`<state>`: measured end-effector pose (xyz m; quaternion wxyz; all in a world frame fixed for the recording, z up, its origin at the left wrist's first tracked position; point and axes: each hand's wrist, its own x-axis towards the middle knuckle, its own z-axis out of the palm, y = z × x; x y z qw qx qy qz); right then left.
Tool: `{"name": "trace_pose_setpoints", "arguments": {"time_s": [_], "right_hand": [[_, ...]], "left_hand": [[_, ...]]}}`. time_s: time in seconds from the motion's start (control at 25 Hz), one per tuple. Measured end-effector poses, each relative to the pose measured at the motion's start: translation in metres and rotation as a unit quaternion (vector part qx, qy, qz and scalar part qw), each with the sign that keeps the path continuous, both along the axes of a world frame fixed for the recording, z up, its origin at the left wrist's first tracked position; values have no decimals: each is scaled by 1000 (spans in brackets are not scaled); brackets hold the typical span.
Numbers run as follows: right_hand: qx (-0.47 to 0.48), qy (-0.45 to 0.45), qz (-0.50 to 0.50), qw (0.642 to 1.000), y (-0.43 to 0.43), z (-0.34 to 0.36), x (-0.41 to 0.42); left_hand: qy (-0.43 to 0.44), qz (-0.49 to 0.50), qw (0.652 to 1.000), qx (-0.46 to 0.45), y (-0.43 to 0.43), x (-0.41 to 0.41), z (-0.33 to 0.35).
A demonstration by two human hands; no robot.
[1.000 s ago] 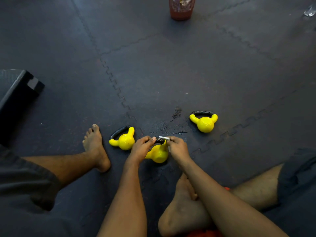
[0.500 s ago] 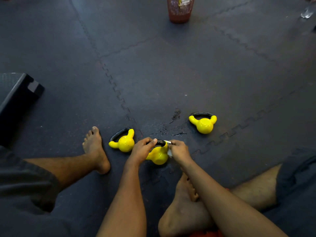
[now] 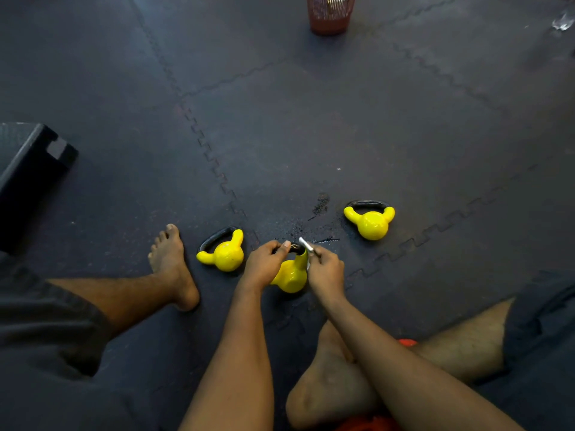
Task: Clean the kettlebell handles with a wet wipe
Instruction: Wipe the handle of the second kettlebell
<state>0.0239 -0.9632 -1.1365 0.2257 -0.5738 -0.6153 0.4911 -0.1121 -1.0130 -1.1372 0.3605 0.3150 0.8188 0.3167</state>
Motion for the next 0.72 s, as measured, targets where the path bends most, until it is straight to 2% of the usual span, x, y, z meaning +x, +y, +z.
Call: {"name": "trace_pose_setpoints", "arguments": {"time_s": [0.2, 0.32, 0.6, 0.72], "right_hand": [[-1, -47, -15, 999, -3, -6, 1], [21, -15, -30, 999, -9, -5, 0], [24, -27, -7, 999, -16, -13, -1], [20, -57, 33, 998, -25, -20, 2]], "left_hand": [[-18, -7, 1000, -15, 9, 3, 8], [-25, -9, 999, -18, 9, 2, 10], [7, -11, 999, -44, 7, 2, 5], [25, -18, 998, -50, 8, 4, 5]]}}
